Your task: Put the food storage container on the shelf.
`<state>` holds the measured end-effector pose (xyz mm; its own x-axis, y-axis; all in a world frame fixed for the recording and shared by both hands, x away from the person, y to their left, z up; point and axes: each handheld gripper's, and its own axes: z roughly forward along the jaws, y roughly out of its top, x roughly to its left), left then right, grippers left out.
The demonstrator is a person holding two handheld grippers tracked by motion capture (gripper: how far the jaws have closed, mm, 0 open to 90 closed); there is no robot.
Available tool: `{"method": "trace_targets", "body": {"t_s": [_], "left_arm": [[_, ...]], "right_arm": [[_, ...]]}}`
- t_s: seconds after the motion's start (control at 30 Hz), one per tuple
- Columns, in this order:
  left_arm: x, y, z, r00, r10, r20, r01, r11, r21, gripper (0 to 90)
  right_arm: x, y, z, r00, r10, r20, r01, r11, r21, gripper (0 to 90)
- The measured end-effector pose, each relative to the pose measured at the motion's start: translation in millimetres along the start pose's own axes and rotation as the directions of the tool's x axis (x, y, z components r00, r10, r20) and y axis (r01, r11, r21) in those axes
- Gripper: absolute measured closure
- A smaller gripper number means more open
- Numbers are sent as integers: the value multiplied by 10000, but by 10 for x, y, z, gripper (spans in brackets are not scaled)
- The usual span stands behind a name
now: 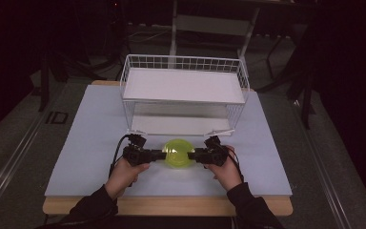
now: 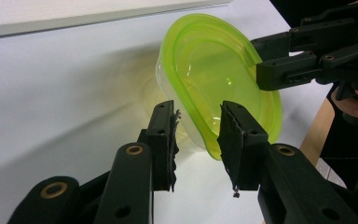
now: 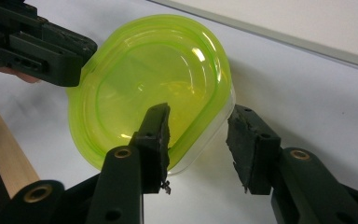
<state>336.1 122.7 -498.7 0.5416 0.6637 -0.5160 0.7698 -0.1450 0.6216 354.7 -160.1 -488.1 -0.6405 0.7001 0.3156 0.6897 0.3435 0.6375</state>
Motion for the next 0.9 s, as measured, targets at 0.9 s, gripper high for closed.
{"method": "trace_targets", "body": {"t_s": [0.9], "left_arm": [[-52, -10, -93, 9991, 428, -65, -426, 9988, 247, 785]], "right_arm": [[184, -35, -52, 9991, 339, -269, -338, 9994, 37, 773]]}}
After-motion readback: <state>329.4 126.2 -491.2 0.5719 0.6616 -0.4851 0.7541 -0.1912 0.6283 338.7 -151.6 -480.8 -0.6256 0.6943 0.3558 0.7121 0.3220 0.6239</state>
